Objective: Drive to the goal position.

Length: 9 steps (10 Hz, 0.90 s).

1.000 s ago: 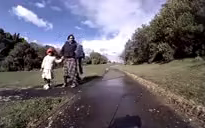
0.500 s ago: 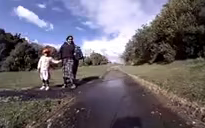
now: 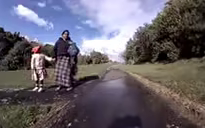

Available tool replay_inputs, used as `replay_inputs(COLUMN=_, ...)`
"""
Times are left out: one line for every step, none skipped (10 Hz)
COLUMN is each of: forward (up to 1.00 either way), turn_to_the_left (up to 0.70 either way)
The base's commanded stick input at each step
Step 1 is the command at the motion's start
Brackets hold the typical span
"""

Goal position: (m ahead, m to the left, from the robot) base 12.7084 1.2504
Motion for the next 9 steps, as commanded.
replay_inputs(forward=0.70, turn_to_the_left=-0.20)
replay_inputs(forward=0.70, turn_to_the_left=-0.25)
replay_inputs(forward=0.70, turn_to_the_left=-0.02)
replay_inputs(forward=0.70, turn_to_the_left=0.01)
replay_inputs(forward=0.70, turn_to_the_left=0.01)
replay_inputs(forward=0.70, turn_to_the_left=0.01)
replay_inputs(forward=0.70, turn_to_the_left=0.01)
replay_inputs(forward=0.70, turn_to_the_left=0.01)
replay_inputs(forward=0.70, turn_to_the_left=0.01)
